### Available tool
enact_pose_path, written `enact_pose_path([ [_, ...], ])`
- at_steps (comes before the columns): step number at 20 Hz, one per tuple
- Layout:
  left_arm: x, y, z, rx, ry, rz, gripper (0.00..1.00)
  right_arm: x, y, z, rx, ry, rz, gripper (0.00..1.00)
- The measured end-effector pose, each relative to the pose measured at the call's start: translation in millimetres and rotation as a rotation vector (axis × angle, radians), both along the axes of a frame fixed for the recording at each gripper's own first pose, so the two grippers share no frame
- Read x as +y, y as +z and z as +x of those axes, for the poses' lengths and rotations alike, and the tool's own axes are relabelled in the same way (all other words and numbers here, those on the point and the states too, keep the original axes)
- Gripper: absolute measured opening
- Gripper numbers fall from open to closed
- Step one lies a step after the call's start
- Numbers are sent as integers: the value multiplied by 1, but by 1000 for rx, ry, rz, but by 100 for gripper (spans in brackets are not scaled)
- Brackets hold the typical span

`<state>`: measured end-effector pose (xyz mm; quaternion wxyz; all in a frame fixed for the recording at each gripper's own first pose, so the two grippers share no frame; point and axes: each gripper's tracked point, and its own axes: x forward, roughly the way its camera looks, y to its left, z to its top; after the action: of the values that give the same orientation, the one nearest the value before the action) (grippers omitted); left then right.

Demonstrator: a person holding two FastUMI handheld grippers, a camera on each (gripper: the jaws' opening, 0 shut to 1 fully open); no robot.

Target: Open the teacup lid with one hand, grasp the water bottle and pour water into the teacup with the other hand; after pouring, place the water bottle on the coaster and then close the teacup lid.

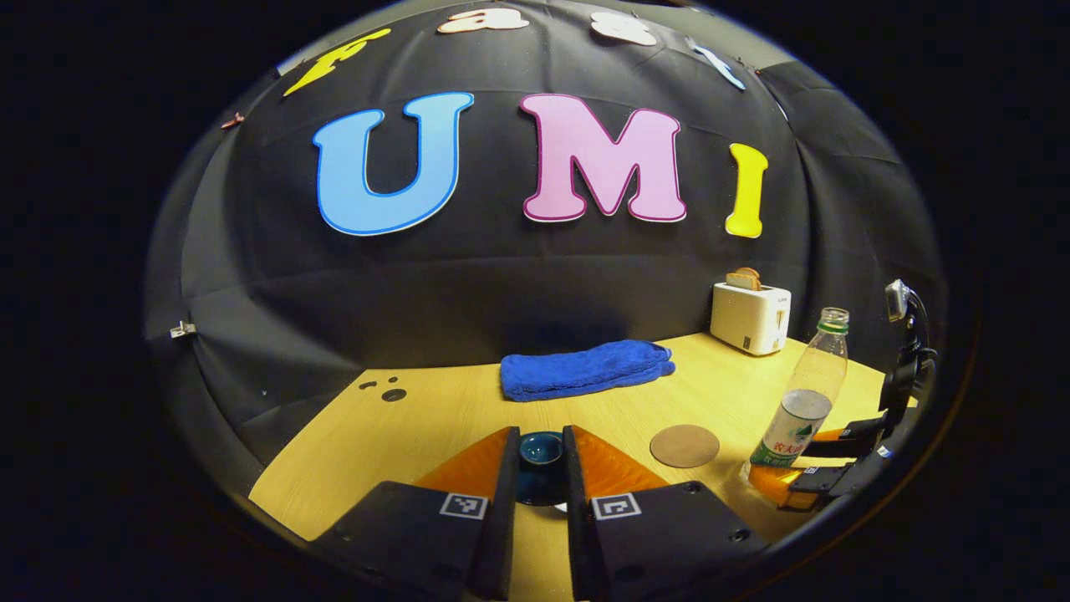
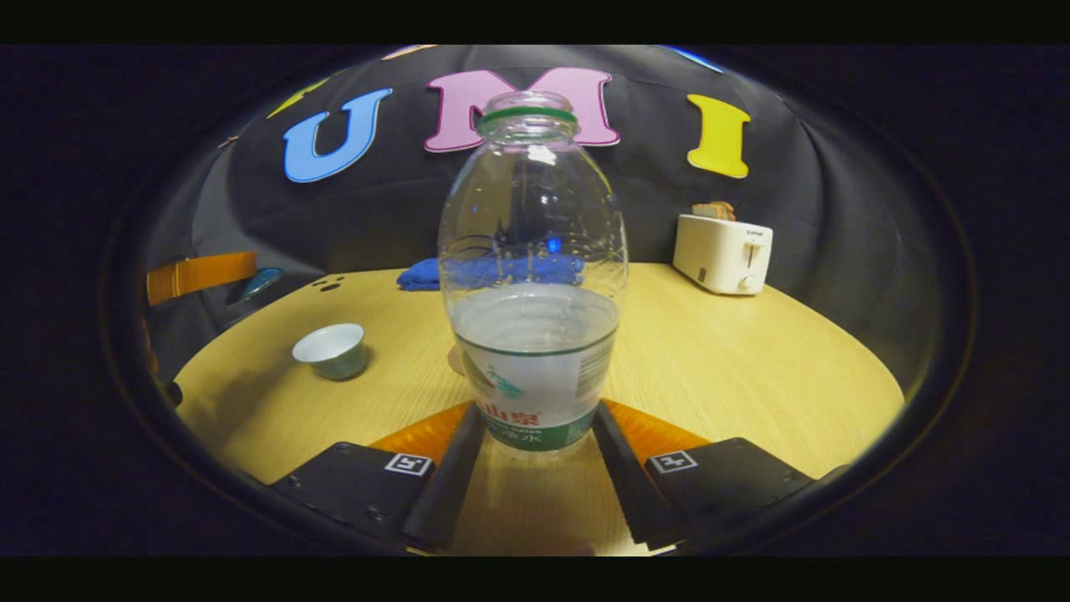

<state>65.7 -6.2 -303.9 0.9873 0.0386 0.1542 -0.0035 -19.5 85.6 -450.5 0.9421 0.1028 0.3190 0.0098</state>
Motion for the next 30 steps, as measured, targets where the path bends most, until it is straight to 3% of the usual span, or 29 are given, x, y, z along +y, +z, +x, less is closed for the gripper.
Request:
enact_pose_path([
  [5, 12, 7, -6, -6, 12, 11, 31, -1, 42, 11, -55, 73, -95, 76],
  [13, 53, 38, -28, -31, 102, 11, 31, -20, 87, 53, -117, 252, -512, 76],
  [23, 89, 36, -66, -17, 188, -14, 31, -28, 75, 86, -123, 474, -1106, 75],
  [27, 95, 31, -74, -6, 194, -18, 27, -22, 63, 89, -84, 541, -1222, 75],
  [30, 99, 31, -77, -4, 199, -15, 31, -22, 53, 91, -60, 580, -1295, 75],
])
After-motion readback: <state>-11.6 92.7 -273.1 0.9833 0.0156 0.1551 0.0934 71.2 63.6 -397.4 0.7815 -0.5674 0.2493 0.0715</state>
